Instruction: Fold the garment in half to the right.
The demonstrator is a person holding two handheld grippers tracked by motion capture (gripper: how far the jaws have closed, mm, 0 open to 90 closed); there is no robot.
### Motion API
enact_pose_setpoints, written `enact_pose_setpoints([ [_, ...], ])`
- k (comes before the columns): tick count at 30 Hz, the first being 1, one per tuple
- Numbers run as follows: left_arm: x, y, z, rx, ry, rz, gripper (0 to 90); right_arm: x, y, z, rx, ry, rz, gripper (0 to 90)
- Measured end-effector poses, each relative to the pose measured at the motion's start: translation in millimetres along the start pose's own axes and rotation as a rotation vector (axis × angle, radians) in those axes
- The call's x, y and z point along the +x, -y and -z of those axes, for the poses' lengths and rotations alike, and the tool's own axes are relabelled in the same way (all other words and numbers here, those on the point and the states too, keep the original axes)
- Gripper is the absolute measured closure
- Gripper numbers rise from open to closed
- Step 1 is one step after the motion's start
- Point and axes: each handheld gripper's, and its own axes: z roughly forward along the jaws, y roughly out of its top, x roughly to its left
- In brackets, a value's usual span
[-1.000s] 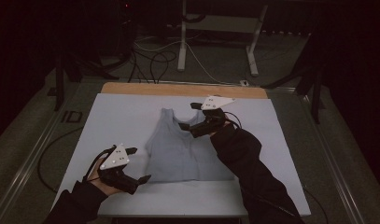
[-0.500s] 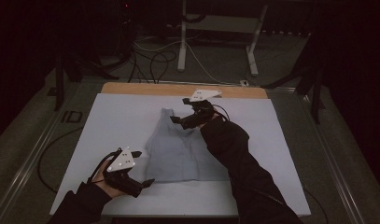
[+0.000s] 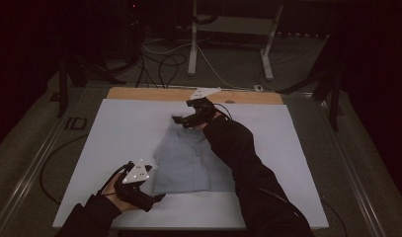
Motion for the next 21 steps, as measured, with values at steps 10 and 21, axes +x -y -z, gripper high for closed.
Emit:
enact_pose_setpoints([
  [10, 10.2, 6.7, -16.0, 0.074, -0.008, 0.076, 7.3, -0.3, 3.2, -30.8, 0.041, -0.017, -0.012, 8.5],
  [21, 20.0, 11.5, -27.4, 0.116, 0.034, 0.127, 36.0, -6.0, 11.2, -47.2, 0.07, -0.018, -0.039, 9.5],
])
